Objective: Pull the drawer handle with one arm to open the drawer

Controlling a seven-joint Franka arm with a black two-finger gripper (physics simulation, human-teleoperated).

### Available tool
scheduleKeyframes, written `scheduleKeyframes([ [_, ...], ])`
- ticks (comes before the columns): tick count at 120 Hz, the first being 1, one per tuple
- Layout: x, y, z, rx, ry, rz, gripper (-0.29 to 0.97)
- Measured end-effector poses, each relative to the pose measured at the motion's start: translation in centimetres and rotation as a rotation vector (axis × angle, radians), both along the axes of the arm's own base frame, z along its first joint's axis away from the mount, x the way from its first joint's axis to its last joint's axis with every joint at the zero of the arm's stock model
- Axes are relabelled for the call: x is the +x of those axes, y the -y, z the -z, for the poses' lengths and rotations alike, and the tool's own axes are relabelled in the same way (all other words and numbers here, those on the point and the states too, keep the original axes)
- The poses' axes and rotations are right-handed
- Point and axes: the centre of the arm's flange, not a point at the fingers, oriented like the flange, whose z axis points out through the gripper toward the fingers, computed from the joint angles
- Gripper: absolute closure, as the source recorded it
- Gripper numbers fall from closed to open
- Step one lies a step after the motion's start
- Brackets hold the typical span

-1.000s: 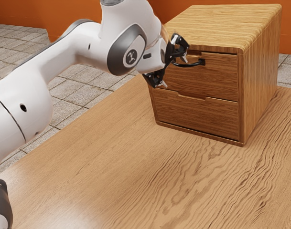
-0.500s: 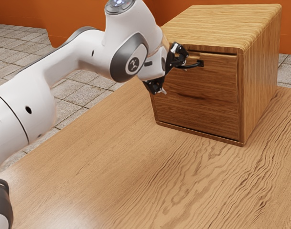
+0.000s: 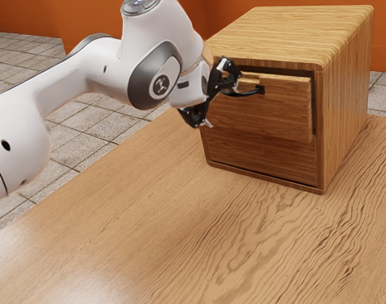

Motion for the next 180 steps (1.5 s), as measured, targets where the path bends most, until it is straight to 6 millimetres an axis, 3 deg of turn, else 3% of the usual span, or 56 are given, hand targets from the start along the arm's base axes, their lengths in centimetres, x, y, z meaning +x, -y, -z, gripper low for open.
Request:
scheduleKeyframes([
  [54, -3.2, 0.8, -0.8, -0.015, -0.014, 0.021, 0.00],
  [93, -5.7, 0.2, -1.2, -0.028, -0.016, 0.023, 0.02],
  [180, -9.3, -0.6, 0.2, -0.033, -0.037, 0.027, 0.00],
])
